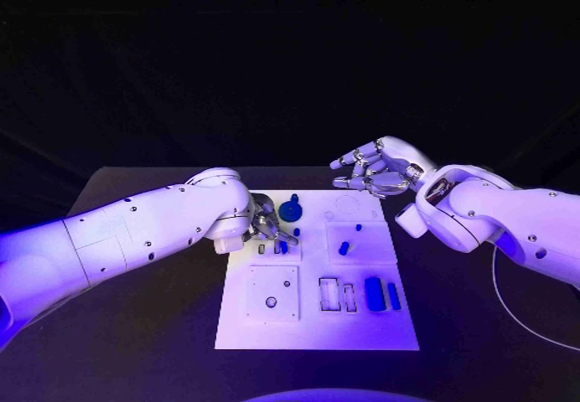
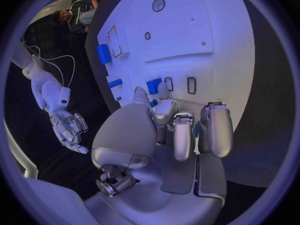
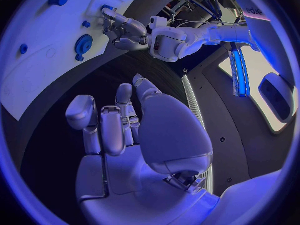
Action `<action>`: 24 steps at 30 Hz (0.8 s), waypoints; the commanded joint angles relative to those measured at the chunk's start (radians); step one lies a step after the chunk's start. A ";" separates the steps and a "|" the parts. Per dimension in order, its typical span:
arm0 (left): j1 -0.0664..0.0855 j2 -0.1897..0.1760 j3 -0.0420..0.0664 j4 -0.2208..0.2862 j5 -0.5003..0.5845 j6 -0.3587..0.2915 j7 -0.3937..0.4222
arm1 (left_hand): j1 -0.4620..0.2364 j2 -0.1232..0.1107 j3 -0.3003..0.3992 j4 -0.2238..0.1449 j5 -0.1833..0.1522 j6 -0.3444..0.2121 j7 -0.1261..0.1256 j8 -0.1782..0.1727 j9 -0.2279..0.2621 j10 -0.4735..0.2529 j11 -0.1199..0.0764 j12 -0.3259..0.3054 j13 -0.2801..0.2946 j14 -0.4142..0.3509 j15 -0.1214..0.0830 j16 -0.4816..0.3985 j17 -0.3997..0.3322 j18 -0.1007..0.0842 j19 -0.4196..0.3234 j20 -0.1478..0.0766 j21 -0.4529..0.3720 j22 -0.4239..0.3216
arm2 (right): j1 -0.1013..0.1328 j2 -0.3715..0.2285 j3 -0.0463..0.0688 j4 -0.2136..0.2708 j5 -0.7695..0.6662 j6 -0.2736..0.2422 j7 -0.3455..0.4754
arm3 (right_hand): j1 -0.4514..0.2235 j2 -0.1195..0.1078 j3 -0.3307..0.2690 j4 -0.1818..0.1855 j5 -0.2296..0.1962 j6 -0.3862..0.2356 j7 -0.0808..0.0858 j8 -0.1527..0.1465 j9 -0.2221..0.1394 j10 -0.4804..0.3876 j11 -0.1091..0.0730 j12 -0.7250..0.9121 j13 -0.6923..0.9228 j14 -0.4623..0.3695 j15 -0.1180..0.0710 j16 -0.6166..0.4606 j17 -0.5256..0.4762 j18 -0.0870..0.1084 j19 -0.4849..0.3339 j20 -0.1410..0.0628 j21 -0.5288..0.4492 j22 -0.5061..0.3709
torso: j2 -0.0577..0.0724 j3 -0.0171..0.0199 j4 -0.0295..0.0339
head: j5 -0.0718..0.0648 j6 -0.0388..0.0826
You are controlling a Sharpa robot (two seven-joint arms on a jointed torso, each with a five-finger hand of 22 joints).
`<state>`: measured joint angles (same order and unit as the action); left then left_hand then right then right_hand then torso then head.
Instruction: Assemble the parts on the task board
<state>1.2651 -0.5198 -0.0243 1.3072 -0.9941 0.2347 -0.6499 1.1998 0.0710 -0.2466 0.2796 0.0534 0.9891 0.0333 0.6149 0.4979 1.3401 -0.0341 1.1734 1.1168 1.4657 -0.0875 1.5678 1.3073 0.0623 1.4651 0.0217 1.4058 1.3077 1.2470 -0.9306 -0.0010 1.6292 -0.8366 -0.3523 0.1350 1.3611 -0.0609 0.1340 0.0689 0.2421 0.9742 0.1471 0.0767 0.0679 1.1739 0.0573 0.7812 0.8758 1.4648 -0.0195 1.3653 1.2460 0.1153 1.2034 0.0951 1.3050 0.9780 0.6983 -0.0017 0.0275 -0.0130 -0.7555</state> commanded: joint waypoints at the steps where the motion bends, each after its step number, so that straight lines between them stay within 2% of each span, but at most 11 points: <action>1: 0.000 0.003 0.000 0.002 -0.003 0.036 0.003 | 0.011 -0.002 0.002 -0.001 -0.005 -0.008 0.000 0.004 0.001 0.004 -0.001 0.003 0.001 0.105 -0.006 0.003 0.263 -0.011 0.019 -0.006 0.005 0.045 | 0.000 0.002 0.000 0.000 -0.009 0.004 0.016 | 0.002 0.004 0.002 0.000 0.007 0.007 0.001 0.005 0.001 0.003 -0.001 0.005 0.000 0.033 0.002 -0.005 0.000 0.005 -0.004 -0.002 -0.006 -0.001 | 0.000 0.0001 0.0006 | -0.001 -0.002; 8: 0.000 0.003 0.000 0.000 -0.003 0.036 0.003 | 0.017 0.000 0.003 -0.003 -0.005 -0.009 0.000 0.007 0.005 0.005 -0.001 0.004 0.003 0.105 -0.006 0.003 0.263 -0.011 0.019 -0.006 0.007 0.048 | 0.000 0.003 0.000 -0.001 -0.009 0.001 0.019 | 0.003 0.004 0.003 0.000 0.012 0.007 0.001 0.006 0.001 0.003 -0.001 0.006 -0.001 0.033 0.002 -0.005 0.000 0.005 -0.003 -0.002 -0.007 -0.001 | 0.000 0.0000 0.0007 | 0.000 -0.004; 12: 0.000 0.002 0.000 -0.001 0.000 0.028 0.003 | 0.044 0.020 0.019 -0.013 -0.004 -0.014 -0.001 0.012 0.014 0.004 -0.002 0.002 0.002 0.105 -0.006 0.003 0.263 -0.011 0.018 -0.007 0.007 0.049 | 0.000 0.004 0.000 -0.002 -0.009 0.002 0.018 | 0.003 0.004 0.003 0.000 0.012 0.007 0.001 0.006 0.001 0.003 -0.001 0.006 -0.001 0.033 0.002 -0.005 0.000 0.005 -0.003 -0.002 -0.007 -0.001 | 0.000 -0.0002 0.0005 | 0.000 -0.004; 15: 0.000 0.002 0.000 0.000 0.007 0.017 0.003 | 0.130 0.067 0.078 -0.057 -0.003 -0.025 -0.008 0.013 0.022 0.002 -0.009 -0.002 0.000 0.105 -0.011 0.003 0.263 -0.010 0.016 -0.009 0.005 0.047 | 0.000 0.004 0.000 -0.002 -0.009 0.003 0.018 | 0.003 0.004 0.003 0.000 0.012 0.007 0.001 0.006 0.001 0.003 -0.001 0.006 -0.001 0.033 0.002 -0.005 0.000 0.005 -0.003 -0.002 -0.007 -0.001 | 0.000 0.0000 0.0010 | -0.001 -0.005; 18: 0.000 0.002 0.000 0.001 0.009 0.008 0.002 | 0.215 0.098 0.140 -0.106 -0.003 -0.044 -0.014 0.006 0.024 -0.005 -0.013 -0.009 -0.004 0.105 -0.017 0.003 0.263 -0.009 0.015 -0.013 0.004 0.046 | 0.000 0.004 0.000 -0.002 -0.009 0.005 0.017 | 0.004 0.004 0.003 0.000 0.015 0.008 0.001 0.006 0.001 0.003 -0.001 0.006 -0.001 0.034 0.002 -0.006 -0.001 0.005 -0.003 -0.002 -0.007 -0.002 | 0.000 0.0000 0.0008 | -0.001 -0.005; 21: 0.000 0.002 0.000 0.002 0.010 -0.003 0.003 | 0.272 0.109 0.203 -0.140 -0.001 -0.063 -0.009 -0.005 0.024 -0.014 -0.012 -0.021 -0.010 0.105 -0.017 0.003 0.263 -0.009 0.013 -0.016 0.003 0.046 | -0.001 0.005 0.000 -0.003 -0.009 0.008 0.015 | 0.004 0.004 0.003 0.000 0.016 0.008 0.001 0.006 0.001 0.003 -0.001 0.006 -0.002 0.034 0.002 -0.006 -0.001 0.006 -0.003 -0.002 -0.007 -0.002 | 0.000 -0.0001 0.0003 | -0.001 -0.007; 22: 0.000 0.002 0.000 0.002 0.011 -0.008 0.003 | 0.282 0.104 0.240 -0.148 0.000 -0.069 0.000 -0.010 0.025 -0.017 -0.008 -0.028 -0.014 0.105 -0.013 0.003 0.263 -0.009 0.013 -0.016 0.003 0.047 | -0.001 0.005 0.000 -0.003 -0.009 0.009 0.014 | 0.004 0.004 0.003 0.000 0.016 0.008 0.001 0.006 0.001 0.003 -0.001 0.006 -0.002 0.034 0.002 -0.006 -0.001 0.006 -0.003 -0.002 -0.007 -0.002 | 0.000 -0.0001 0.0006 | -0.001 -0.007; 24: 0.000 0.001 0.000 0.003 0.013 -0.014 0.004 | 0.282 0.090 0.293 -0.150 0.006 -0.071 0.002 -0.014 0.029 -0.019 -0.005 -0.034 -0.018 0.105 -0.008 0.003 0.263 -0.010 0.012 -0.011 0.002 0.048 | -0.001 0.005 -0.001 -0.003 -0.009 0.011 0.013 | 0.004 0.004 0.003 0.000 0.016 0.008 0.001 0.006 0.001 0.003 -0.001 0.006 -0.002 0.034 0.002 -0.006 -0.001 0.006 -0.003 -0.002 -0.007 -0.002 | 0.000 0.0000 0.0007 | 0.000 -0.008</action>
<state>1.2698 -0.5193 -0.0205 1.3098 -0.9866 0.2360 -0.6457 1.4221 0.1204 -0.0353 0.1969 0.0545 0.9209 0.0331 0.6048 0.5235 1.3253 -0.0409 1.1413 1.0970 1.4656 -0.0983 1.5678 1.3079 0.0624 1.4668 0.0124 1.4096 1.3075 1.2470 -0.9270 -0.0016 1.6259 -0.8372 -0.3531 0.1409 1.3611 -0.0609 0.1340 0.0689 0.2517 0.9741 0.1470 0.0767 0.0678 1.1739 0.0574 0.7812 0.8759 1.4648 -0.0195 1.3653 1.2462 0.1152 1.2034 0.0951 1.3011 0.9770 0.6983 -0.0017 0.0283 -0.0138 -0.7623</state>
